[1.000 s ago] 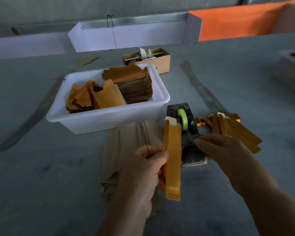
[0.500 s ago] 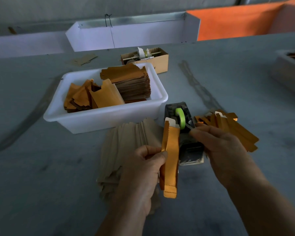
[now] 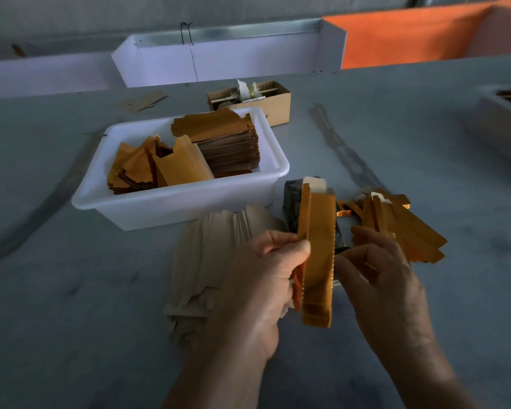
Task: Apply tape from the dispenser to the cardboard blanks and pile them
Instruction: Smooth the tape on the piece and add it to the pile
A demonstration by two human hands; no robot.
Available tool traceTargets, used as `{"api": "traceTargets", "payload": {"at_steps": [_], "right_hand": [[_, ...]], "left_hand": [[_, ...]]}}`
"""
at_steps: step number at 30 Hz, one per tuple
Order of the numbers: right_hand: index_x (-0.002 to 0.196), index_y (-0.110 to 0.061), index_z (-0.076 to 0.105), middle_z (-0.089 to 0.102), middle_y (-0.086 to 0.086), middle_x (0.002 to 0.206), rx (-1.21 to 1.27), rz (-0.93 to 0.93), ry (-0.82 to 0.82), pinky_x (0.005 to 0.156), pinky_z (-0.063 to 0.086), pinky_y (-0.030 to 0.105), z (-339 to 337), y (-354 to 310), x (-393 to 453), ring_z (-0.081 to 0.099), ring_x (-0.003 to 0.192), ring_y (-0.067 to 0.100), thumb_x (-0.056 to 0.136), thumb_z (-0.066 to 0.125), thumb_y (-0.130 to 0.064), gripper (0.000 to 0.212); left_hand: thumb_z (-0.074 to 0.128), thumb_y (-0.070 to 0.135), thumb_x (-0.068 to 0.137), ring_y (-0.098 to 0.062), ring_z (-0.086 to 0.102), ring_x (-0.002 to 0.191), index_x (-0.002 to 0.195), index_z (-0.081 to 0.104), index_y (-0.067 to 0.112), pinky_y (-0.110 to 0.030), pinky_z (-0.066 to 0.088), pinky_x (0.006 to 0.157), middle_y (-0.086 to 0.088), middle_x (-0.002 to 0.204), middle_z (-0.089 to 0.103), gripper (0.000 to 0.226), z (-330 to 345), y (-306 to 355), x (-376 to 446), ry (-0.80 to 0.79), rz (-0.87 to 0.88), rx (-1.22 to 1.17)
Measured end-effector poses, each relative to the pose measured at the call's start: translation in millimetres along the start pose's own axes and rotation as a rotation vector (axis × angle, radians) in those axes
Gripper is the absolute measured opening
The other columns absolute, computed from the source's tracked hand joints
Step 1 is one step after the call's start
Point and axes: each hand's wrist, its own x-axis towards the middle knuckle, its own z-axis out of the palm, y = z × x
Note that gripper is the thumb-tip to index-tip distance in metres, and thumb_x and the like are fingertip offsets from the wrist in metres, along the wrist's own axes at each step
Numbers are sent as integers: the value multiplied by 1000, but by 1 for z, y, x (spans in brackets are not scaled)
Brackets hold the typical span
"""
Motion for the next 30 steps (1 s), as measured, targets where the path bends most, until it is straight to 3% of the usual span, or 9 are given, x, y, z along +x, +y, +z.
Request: {"api": "traceTargets", "payload": {"at_steps": [5, 10, 14, 16, 19, 22, 25, 27, 30], "right_hand": [[75, -15, 65, 51, 0, 132, -40, -70, 105, 84, 41, 21, 8, 6, -8, 51, 111, 10, 78, 72, -9, 9], [79, -9, 67, 53, 4, 130, -26, -74, 114, 87, 47, 28, 11, 9, -11, 54, 113, 17, 77, 73, -9, 7], [73, -7, 64, 57, -2, 106, -162, -199, 104, 66, 38, 2, 8, 0, -4, 53, 89, 9, 79, 73, -11, 11], [70, -7, 62, 54, -5, 96, -209, -218, 93, 62, 40, 2, 6, -3, -2, 48, 78, 5, 81, 71, -8, 13], [75, -3, 64, 59, 2, 101, -235, -214, 40, 63, 41, 7, 0, -3, -2, 54, 78, 8, 83, 67, -4, 8], [79, -14, 62, 60, -1, 101, -84, -123, 20, 61, 43, 10, -18, -3, -1, 54, 76, 2, 85, 62, -11, 7], [75, -22, 62, 64, 0, 79, 289, 26, -108, 64, 51, 27, -38, -16, -1, 61, 73, 13, 76, 64, -23, 3], [74, -20, 67, 66, 0, 72, 465, 17, -282, 57, 52, 21, -46, -29, -2, 62, 66, 7, 66, 61, -31, 15], [81, -28, 71, 68, -2, 71, 459, -49, -440, 52, 48, 13, -46, -37, 1, 60, 60, 2, 64, 59, -29, 21]], "left_hand": [[61, 16, 90, 3, 47, 36, 78, 58, 18, -10, 33, 36, 11, 52, 56, 13, 14, -3, 8, -57, -34, 48], [63, 16, 89, 3, 48, 36, 77, 59, 18, -9, 33, 36, 12, 48, 56, 13, 16, -6, 10, -35, -25, 90], [62, 19, 91, 1, 46, 30, 80, 61, 19, -8, 30, 31, 13, 40, 51, 11, 17, -2, 10, -23, -26, 136], [62, 17, 90, 1, 45, 28, 77, 61, 19, -9, 29, 29, 13, 40, 52, 13, 17, 1, 9, -23, -24, 136], [62, 16, 90, 1, 43, 27, 75, 61, 20, -9, 28, 30, 11, 41, 52, 16, 18, 4, 7, -15, -7, 167], [63, 18, 90, 1, 51, 38, 77, 61, 23, -10, 34, 37, 10, 56, 61, 14, 17, 2, 6, -24, -11, 171], [63, 20, 90, -1, 59, 50, 81, 63, 24, -15, 44, 47, 8, 70, 65, 10, 14, 1, 2, -54, -13, 171], [64, 13, 89, -7, 69, 60, 83, 66, 17, -19, 54, 54, 1, 74, 70, 8, 11, 3, -2, -87, -38, 65], [66, 9, 86, -16, 73, 71, 84, 68, 10, -21, 56, 59, -6, 79, 74, 3, 5, 6, -6, -85, -40, -14]]}}
